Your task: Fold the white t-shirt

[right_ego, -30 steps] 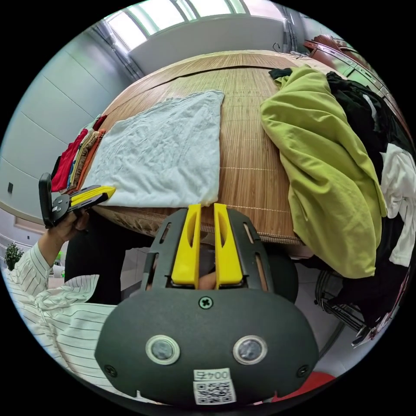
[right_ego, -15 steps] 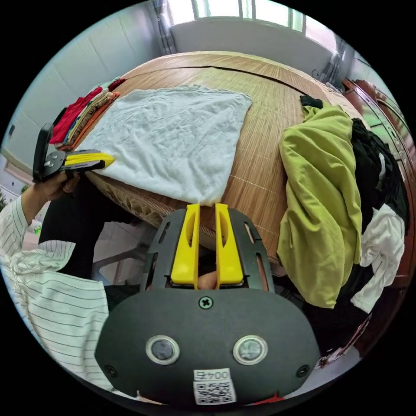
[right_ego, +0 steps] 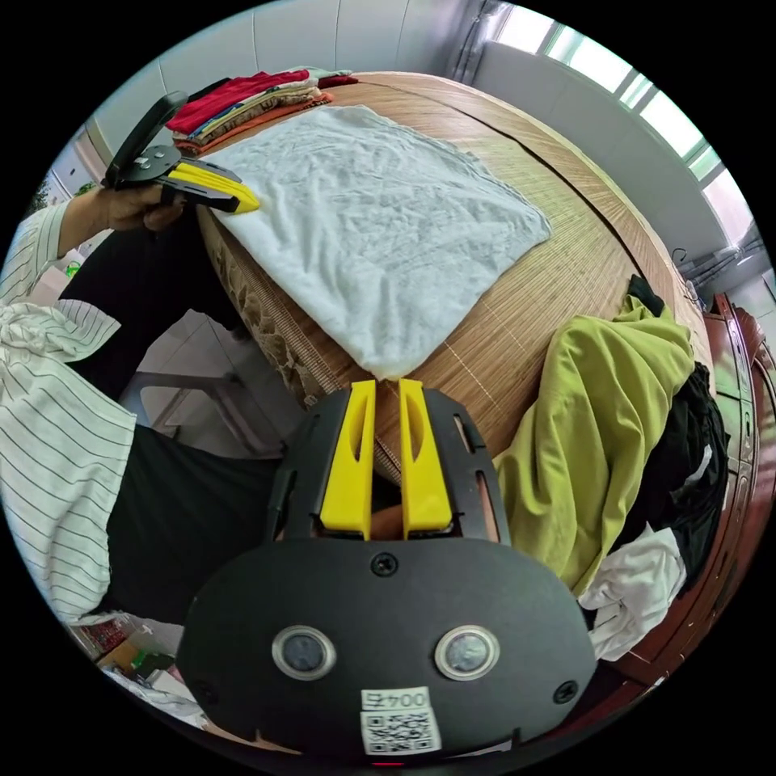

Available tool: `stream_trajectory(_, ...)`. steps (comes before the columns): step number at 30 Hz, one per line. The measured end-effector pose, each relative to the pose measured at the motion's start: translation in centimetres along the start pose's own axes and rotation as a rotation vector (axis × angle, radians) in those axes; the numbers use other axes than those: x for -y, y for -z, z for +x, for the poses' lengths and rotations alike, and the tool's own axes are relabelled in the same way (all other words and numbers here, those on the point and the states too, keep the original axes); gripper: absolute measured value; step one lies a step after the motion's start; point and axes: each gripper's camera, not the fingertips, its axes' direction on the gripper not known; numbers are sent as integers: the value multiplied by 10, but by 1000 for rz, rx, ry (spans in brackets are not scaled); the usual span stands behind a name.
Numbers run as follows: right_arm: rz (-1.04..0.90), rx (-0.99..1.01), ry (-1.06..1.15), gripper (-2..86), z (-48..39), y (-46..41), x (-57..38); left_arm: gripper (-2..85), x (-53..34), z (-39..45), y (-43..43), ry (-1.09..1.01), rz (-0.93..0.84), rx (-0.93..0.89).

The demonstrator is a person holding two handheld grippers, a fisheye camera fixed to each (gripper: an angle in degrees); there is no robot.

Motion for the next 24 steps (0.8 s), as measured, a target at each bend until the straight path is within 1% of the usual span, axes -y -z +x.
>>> stream_trajectory(8,1,-83,72,45,-21,5,19,2,-5,1,-4,6,-2,-9)
stream_trajectory(13,25,-55,122,16,-23,9,28,2,-9,2,-6,10,-1,-13)
stream_trajectory(16,-32,-76,206,1,-25,2,30,2,-11,3,-8,3,-3,-12)
stream_trajectory(17,-83,-111,238,-3,-24,-3,28,2,-11,3,-8,3,-5,-13)
stream_trajectory(21,-135,-171,168,-6,-2,2,13,1,-14,4,-10,6,-5,-17)
stream_trajectory(22,-126,-153,144,-6,1,5,11,1,-15,4,-11,10,-3,-19)
stream_trajectory(24,-39,-33,46,-4,6,14,8,1,-17,4,-11,17,0,-22)
